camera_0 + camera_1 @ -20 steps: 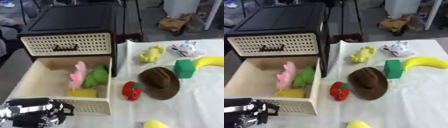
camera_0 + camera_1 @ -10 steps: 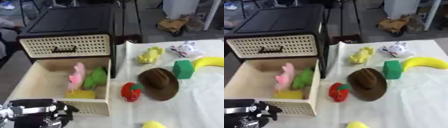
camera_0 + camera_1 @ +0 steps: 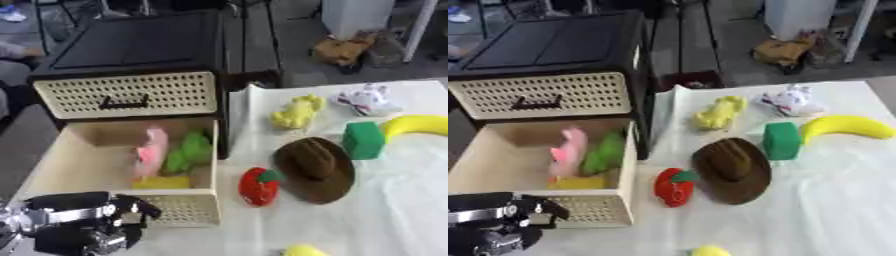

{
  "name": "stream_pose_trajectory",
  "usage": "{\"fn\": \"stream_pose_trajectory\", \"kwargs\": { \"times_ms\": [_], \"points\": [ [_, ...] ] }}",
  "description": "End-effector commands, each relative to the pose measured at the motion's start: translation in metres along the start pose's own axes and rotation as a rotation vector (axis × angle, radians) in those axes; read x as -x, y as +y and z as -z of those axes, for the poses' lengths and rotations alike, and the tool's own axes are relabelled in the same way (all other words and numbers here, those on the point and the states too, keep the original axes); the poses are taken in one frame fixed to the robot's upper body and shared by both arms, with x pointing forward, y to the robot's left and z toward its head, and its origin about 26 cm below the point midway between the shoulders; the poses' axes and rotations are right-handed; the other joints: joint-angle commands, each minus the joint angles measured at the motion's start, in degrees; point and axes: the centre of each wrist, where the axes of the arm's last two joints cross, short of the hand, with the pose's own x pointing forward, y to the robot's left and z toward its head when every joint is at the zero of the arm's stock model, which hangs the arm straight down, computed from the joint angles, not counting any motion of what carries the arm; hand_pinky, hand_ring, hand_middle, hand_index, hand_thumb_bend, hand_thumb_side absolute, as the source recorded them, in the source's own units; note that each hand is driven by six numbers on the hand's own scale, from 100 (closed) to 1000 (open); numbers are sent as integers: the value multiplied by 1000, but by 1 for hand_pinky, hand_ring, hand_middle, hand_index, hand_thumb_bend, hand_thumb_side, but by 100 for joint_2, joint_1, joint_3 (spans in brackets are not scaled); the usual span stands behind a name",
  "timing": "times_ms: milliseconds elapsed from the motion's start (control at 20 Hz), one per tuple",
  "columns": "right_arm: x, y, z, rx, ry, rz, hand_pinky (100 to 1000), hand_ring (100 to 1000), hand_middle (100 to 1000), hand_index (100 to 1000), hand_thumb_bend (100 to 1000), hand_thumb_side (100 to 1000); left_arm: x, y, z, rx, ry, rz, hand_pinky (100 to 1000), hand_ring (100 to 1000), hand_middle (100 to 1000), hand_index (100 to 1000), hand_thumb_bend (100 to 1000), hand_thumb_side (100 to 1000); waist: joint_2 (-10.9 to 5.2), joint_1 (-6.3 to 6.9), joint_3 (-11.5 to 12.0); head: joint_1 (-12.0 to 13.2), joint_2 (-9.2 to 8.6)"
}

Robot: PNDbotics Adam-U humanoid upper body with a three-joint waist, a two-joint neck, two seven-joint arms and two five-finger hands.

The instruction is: Pick up objects from table and place into drawer.

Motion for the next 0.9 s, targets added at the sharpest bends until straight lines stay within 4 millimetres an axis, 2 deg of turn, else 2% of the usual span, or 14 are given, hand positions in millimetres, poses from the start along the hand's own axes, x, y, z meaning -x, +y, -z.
{"fn": "stream_pose_trajectory", "kwargs": {
  "times_ms": [50, 350, 900],
  "points": [
    [-7, -2, 7, -5, -34, -11, 685, 683, 532, 704, 426, 1000, -3, 11, -6, -47, -19, 33, 158, 349, 910, 1000, 100, 959, -91, -13, -9, -4, -101],
    [-7, -1, 7, -15, -35, -1, 685, 683, 532, 703, 426, 1000, -2, 16, -8, -111, 5, 89, 166, 354, 937, 1000, 100, 926, -86, -3, -26, 0, -125],
    [-7, -2, 7, -6, -34, 1, 685, 683, 531, 703, 423, 1000, 20, 20, -9, -199, 58, 127, 161, 349, 922, 1000, 100, 936, -80, 13, -82, 21, -132]
  ]
}}
